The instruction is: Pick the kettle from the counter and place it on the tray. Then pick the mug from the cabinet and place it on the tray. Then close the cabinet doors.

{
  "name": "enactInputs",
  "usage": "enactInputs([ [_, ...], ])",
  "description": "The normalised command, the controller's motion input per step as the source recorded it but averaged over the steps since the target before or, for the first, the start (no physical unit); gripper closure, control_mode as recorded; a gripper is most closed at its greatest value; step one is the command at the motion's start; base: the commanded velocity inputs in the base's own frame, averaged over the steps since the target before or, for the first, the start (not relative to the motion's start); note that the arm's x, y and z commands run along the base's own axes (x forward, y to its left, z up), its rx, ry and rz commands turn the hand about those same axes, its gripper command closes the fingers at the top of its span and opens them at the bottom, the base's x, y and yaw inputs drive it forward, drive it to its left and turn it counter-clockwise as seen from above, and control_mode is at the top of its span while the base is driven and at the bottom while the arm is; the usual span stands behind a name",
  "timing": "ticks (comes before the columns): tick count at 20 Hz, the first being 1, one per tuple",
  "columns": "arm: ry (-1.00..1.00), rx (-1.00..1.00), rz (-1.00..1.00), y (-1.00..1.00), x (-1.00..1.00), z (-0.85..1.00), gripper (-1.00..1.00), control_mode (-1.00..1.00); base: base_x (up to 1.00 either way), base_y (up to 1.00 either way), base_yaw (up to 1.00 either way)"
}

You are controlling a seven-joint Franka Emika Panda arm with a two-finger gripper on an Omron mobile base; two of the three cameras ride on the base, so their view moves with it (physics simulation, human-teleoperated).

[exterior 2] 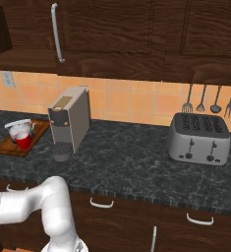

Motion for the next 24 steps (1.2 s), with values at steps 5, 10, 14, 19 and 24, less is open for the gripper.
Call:
enactInputs([
  [5, -0.15, 0.07, -0.15, -0.51, 0.32, 0.42, -1.0, -1.0, 0.0, 0.0, 0.0],
  [10, -0.29, 0.08, -0.07, -0.49, 0.05, 0.55, -1.0, -1.0, 0.0, 0.0, 0.0],
  [14, -0.28, 0.08, 0.0, -0.57, 0.17, 0.38, -1.0, -1.0, 0.0, 0.0, 0.0],
  [19, -0.07, 0.1, 0.02, -0.85, 0.37, -0.13, -1.0, -1.0, 0.0, 0.0, 0.0],
  [24, -0.02, 0.16, 0.13, -0.65, 0.52, -0.14, -1.0, -1.0, 0.0, 0.0, 0.0],
])
